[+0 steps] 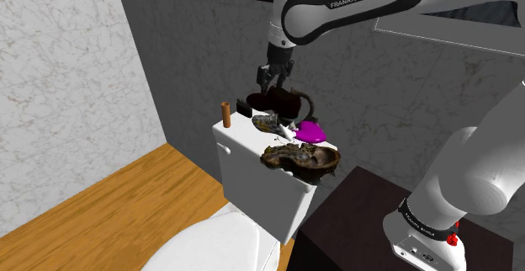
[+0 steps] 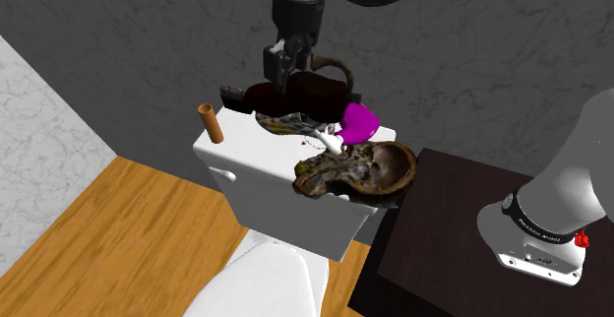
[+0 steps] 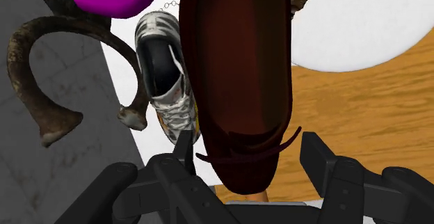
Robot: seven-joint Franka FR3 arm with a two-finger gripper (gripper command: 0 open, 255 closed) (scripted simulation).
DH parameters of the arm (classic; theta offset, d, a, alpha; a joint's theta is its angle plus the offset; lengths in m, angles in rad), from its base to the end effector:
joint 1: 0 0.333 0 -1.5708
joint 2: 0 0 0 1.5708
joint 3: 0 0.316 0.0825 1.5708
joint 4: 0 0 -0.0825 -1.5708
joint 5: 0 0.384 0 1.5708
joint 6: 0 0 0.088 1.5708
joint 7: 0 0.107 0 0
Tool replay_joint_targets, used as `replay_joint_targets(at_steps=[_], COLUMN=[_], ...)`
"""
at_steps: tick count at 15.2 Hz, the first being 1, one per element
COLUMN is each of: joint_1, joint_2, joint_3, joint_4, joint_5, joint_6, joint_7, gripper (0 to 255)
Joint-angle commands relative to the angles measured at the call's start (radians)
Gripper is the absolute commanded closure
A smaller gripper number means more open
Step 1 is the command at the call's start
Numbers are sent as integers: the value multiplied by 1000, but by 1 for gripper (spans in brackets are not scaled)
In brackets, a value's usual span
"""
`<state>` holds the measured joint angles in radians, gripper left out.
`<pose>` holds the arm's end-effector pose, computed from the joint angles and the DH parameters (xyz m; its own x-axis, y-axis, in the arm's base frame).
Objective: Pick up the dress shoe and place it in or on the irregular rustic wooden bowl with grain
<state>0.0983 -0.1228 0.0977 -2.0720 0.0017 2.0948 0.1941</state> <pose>0.5226 0.1055 0.4981 0.9896 0.0000 0.1438 0.0026 -0.9998 -0.0177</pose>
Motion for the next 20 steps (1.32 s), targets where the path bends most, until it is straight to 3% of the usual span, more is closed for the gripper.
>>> replay_joint_targets(at_steps=[1, 10, 20], joint_1=[4, 38, 40], joint_2=[-89, -473, -447], joint_3=[2, 13, 20], joint_4=[-87, -370, -487], joint_5=[9, 49, 53], joint_6=[-1, -100, 42], joint_7=[2, 20, 22], gripper=[255, 255, 255])
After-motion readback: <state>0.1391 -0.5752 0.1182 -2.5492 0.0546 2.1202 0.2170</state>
